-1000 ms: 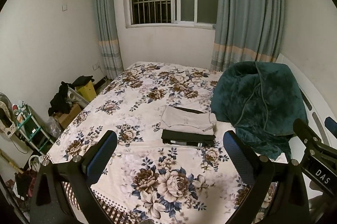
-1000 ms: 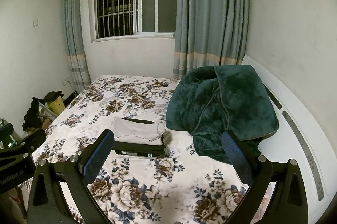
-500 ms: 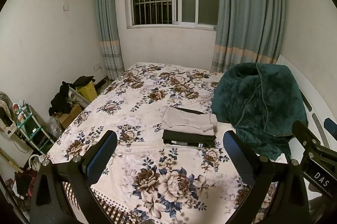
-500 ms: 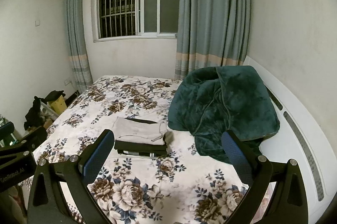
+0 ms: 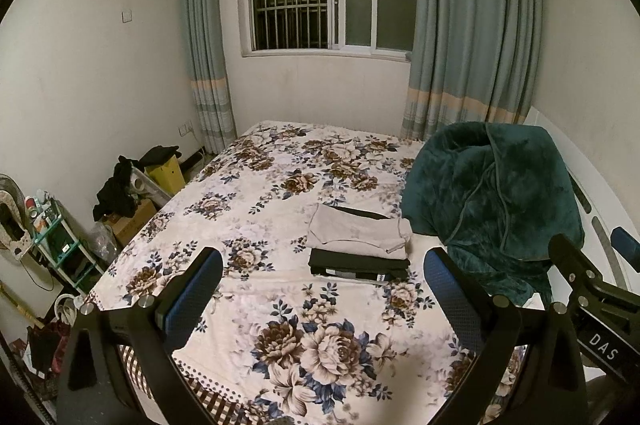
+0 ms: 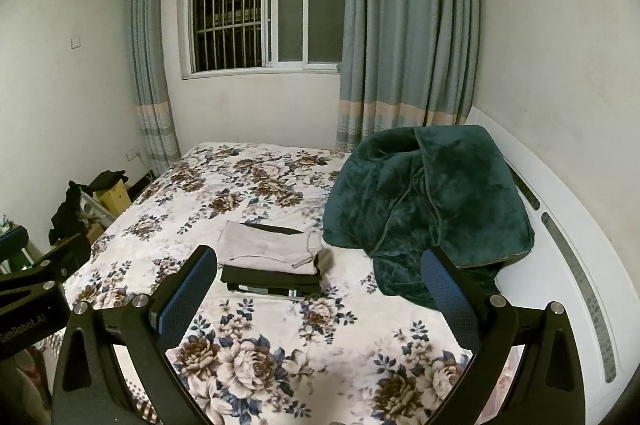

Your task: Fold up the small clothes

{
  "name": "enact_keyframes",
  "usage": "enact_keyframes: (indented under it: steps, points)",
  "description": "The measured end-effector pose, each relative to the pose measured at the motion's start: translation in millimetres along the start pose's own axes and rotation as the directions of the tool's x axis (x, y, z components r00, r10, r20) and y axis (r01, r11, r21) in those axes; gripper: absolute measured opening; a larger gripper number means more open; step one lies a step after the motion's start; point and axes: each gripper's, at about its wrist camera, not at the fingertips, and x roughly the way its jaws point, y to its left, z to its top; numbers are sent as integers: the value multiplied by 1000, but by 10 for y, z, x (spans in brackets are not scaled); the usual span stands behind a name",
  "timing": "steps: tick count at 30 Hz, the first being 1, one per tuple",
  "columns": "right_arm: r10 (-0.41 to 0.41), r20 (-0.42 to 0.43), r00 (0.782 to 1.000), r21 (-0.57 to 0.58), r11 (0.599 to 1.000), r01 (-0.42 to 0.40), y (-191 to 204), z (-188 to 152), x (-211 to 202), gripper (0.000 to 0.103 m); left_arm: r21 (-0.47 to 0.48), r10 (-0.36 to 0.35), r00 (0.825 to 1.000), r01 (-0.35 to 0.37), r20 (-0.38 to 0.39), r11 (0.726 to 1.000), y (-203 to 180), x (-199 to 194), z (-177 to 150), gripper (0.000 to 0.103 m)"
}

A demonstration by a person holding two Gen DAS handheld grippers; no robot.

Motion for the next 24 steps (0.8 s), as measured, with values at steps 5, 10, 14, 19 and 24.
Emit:
enact_keyframes:
  steps: [5,10,14,19,24]
  points:
    - [0,2,1000,1,1000,0,17,-19,-13,103,0,3,1000,-3,1,1000,2,-15,13,103]
    - [3,4,1000,2,1000,-3,31,-23,-14,103,-1,6,1000,-6,7,1000,41,-43,63,103]
    - [5,9,1000,2,1000,-6,79,-3,14,103,-1,8,1000,-8,8,1000,46,-49,69,103]
    - [4,11,1000,3,1000,-4,78,-12,1,103,-2,8,1000,-8,8,1000,43,-56,72,103]
    - [2,9,1000,2,1000,-3,91,-17,12,103,-10,17,1000,-17,21,1000,62,-96,66,103]
